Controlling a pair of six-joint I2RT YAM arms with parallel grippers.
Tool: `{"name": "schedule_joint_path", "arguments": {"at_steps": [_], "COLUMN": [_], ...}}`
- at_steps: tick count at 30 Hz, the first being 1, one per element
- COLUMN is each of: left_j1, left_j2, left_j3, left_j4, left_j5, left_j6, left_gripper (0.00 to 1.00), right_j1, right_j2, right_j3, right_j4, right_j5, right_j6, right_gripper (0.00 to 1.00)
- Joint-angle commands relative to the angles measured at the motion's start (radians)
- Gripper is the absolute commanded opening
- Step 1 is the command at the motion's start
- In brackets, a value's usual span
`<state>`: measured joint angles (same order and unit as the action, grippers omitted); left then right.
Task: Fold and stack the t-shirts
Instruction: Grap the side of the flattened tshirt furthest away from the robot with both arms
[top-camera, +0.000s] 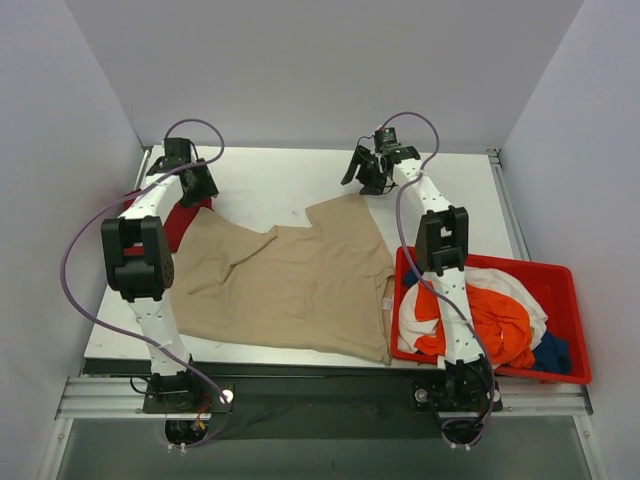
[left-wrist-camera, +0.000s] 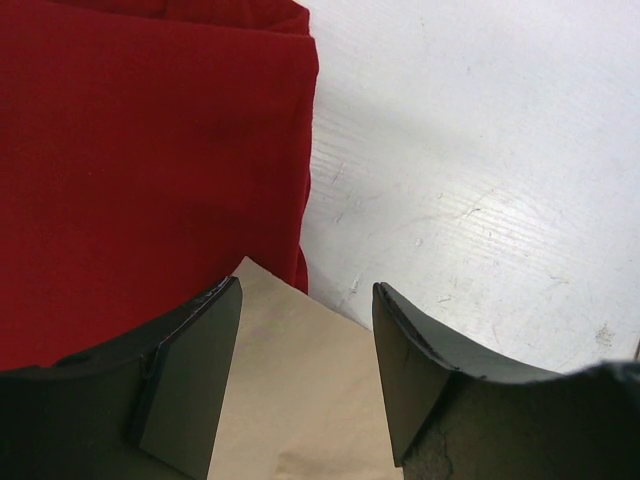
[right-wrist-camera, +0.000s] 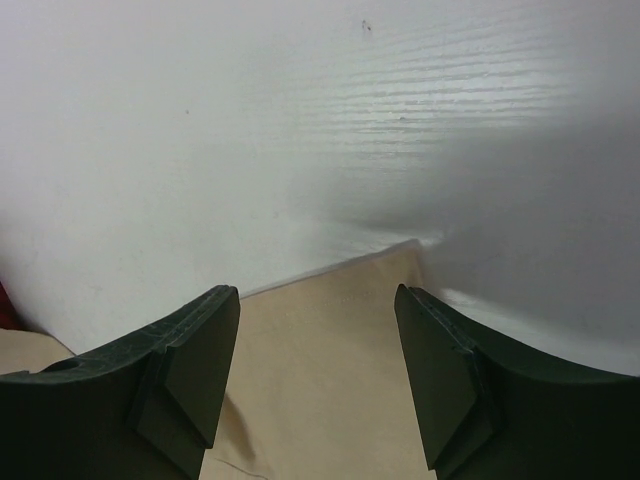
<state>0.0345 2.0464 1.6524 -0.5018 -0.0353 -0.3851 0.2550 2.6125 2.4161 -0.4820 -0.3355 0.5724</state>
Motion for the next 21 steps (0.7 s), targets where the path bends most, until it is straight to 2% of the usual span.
{"name": "schedule_joint_path", "arguments": {"at_steps": [1, 5, 14, 21], "left_j1": [0.007, 0.007, 0.007, 0.007], "left_j2": [0.009, 0.014, 0.018, 0.024], "left_j3": [0.038, 0.04, 0.055, 0.06], "left_j4": [0.008, 0.008, 0.0, -0.004], "left_j5": [0.014, 0.015, 0.008, 0.003], "left_j6": [0.002, -0.006, -0.011, -0.009], "left_gripper": [0.65, 0.65, 0.65, 0.65], "right_j1": [0.0, -0.043, -0.059, -0.036], "right_j2": [-0.063, -0.104, -0.048, -0.068], "right_j3": [-0.009, -0.063, -0.066, -0.117], "right_j4": [0.016, 0.051, 0.036, 0.017], "right_j5": [-0.015, 0.084, 0.069, 0.05], "right_j6": [-0.005, -0.022, -0.059, -0.117], "right_gripper": [0.65, 0.65, 0.63, 0.6]}}
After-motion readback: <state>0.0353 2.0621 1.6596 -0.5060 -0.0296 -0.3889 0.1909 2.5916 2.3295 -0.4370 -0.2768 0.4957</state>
